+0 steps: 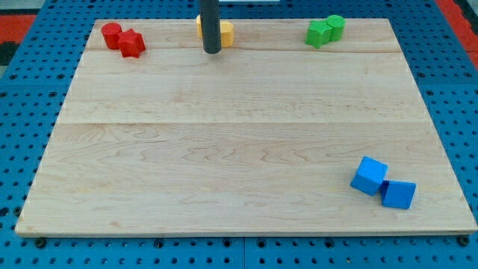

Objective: Point at the red circle

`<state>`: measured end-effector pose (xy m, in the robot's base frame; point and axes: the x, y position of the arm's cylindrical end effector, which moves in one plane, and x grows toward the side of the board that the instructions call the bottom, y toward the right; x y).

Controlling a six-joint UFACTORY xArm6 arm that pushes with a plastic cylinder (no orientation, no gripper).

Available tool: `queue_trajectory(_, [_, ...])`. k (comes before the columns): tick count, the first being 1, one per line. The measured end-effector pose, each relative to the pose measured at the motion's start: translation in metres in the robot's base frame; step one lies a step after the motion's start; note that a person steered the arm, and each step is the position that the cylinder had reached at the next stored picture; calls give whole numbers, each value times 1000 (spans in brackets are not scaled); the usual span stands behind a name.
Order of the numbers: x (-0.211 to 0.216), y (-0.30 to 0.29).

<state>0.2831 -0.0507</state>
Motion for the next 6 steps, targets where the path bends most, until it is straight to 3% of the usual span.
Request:
queue_trajectory(1, [8, -33])
queue_trajectory(4, [-2, -35])
queue_trajectory(6, [-66, -78])
